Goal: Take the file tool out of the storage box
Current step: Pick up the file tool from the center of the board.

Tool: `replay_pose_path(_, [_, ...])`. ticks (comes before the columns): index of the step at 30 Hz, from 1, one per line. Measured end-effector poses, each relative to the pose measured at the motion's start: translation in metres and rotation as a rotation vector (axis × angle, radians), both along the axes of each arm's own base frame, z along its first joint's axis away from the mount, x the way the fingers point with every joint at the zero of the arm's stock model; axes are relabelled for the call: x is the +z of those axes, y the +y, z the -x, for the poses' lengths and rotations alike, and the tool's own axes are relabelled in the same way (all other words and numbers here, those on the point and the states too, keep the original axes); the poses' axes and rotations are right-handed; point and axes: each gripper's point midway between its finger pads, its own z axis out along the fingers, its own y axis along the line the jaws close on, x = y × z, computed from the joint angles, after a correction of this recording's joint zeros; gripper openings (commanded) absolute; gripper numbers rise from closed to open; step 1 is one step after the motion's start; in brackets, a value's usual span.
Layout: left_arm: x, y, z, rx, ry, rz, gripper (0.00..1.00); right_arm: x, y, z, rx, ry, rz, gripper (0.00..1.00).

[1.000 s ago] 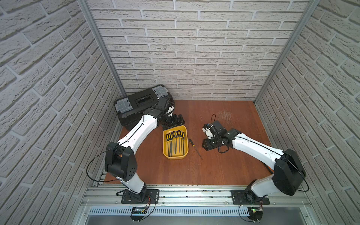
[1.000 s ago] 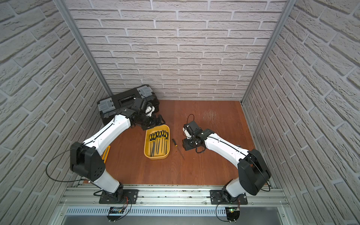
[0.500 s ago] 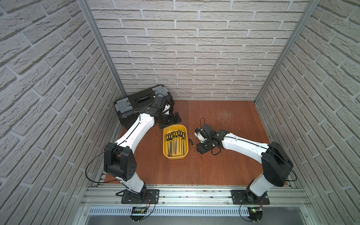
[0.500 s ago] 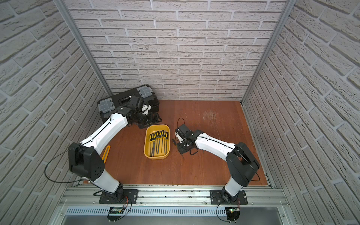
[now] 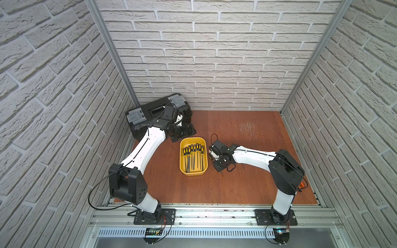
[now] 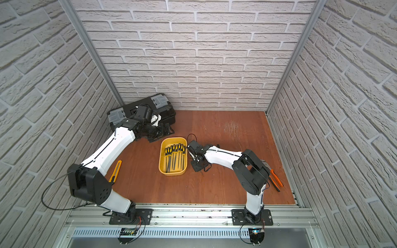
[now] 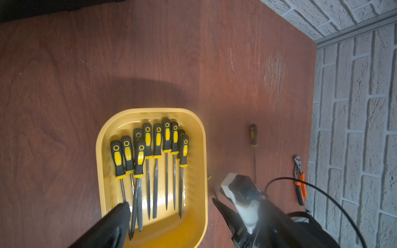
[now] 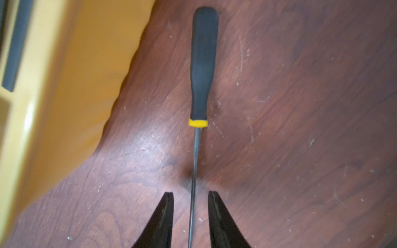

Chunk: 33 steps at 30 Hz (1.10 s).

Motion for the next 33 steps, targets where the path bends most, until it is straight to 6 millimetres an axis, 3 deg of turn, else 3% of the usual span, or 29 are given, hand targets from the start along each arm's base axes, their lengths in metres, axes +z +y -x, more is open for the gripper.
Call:
replay_pose_path(16, [-0.003, 0.002, 0.004, 0.002, 0.008, -0.003, 0.98, -0.012, -0.003, 0.002, 0.002, 0.012, 0.038, 0.20])
replay_pose_path(27, [-0.005, 0.003, 0.005, 0.002, 0.014, -0.004, 0.98, -0.013, -0.002, 0.002, 0.002, 0.010, 0.039, 0.03])
replay_pose_path(33, [-0.005, 0.003, 0.005, 0.002, 0.012, -0.004, 0.99, -0.013, -0.002, 0.002, -0.011, 0.010, 0.038, 0.03])
